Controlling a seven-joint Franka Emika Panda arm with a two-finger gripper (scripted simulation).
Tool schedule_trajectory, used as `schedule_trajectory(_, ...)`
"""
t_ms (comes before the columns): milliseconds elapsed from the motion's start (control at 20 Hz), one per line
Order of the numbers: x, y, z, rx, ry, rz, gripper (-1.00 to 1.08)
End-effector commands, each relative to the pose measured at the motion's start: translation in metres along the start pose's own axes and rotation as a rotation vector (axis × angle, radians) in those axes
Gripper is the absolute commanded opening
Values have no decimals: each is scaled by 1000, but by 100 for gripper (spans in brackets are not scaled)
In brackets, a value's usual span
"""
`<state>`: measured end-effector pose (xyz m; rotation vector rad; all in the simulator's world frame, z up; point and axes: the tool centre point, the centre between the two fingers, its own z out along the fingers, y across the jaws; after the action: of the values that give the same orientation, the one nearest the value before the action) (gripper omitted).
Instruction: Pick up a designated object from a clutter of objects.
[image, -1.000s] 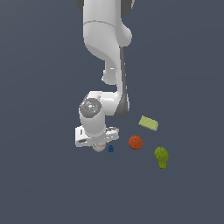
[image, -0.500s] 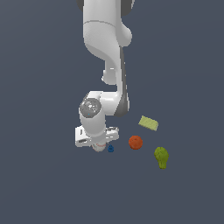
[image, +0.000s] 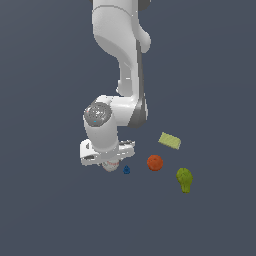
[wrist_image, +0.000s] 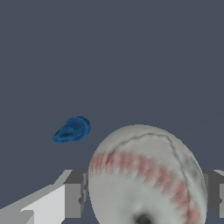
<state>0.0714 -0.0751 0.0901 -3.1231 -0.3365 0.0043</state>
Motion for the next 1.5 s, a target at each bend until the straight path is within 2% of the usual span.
schedule_trajectory(0, 3, 4, -21, -1, 3, 0, -100)
schedule_trajectory(1000, 29, 44, -226, -1, 3, 0, -100)
schedule_trajectory(1450, 40, 59, -295, -1, 3, -1, -100)
